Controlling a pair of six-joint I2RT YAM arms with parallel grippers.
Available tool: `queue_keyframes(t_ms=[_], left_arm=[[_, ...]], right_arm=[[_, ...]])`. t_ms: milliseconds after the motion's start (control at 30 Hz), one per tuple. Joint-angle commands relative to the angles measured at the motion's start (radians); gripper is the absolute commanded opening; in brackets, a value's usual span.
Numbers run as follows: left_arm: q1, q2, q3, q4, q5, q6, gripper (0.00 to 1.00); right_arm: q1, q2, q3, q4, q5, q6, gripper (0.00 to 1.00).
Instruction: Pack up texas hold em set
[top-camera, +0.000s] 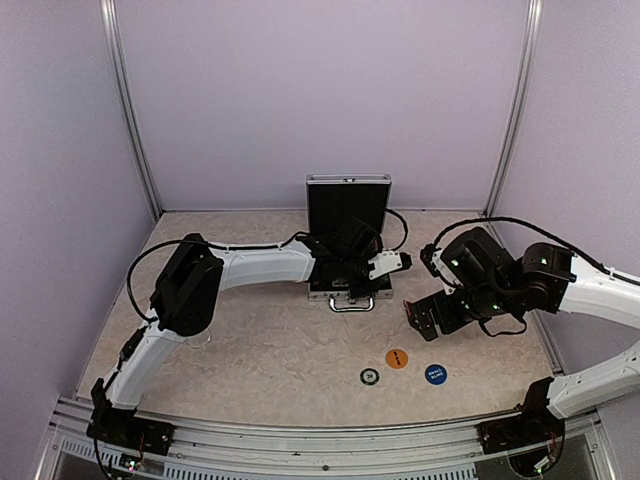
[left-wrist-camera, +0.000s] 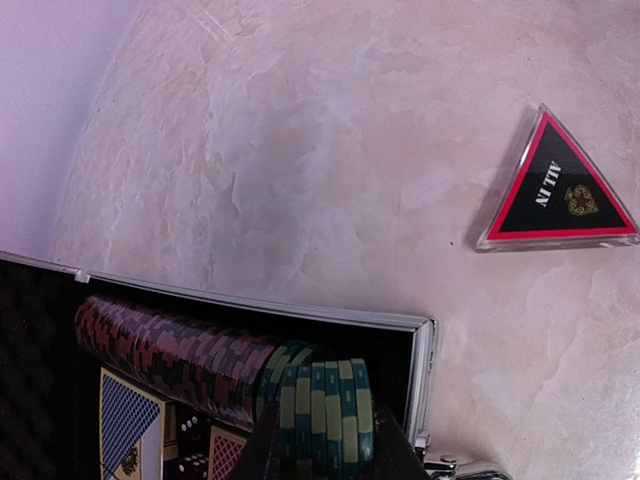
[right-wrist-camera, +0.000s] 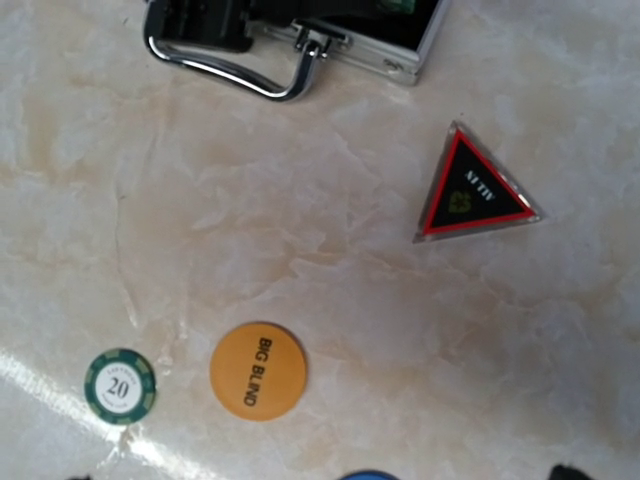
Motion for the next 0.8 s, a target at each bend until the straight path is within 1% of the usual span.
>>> queue_keyframes(t_ms=[0,33,100,233,500,567,667,767], left_arm=[[0.003,0.020,-0.005,0.025,-0.001,0.005,0.06],[0.003,0.022,-0.004,0.026,-0.003,0.004,0.09],[0.004,0.024,-0.005,0.029,-0.006,-0.001,0.21],[0.007,0.021,-0.005,0.032,-0.006,-0.012,0.31],[0.018,0.008,-0.007,0.040,-0.013,-0.023,0.41],[0.021,0.005,-0.007,0.054,-0.051,-0.037,0.42],[0.029,0.001,-0.009,0.078,-0.091,-0.063,0.49],[0.036,-0.001,-0.013,0.102,-0.116,-0.084,0.54]], right_arm=[[-0.008,-0.002,0.000,0.010,0.002,0.001,0.99],[-0.008,0.000,0.000,0.010,0.001,-0.002,0.99],[-0.007,0.007,0.005,0.011,0.002,-0.002,0.99],[-0.008,0.011,0.010,0.012,0.001,-0.005,0.99],[-0.008,0.013,0.015,0.009,0.000,-0.006,0.99],[-0.008,0.014,0.015,0.010,-0.001,-0.006,0.99],[-0.008,0.012,0.015,0.011,0.000,-0.005,0.99],[-0.008,0.013,0.016,0.014,-0.007,-0.005,0.99]])
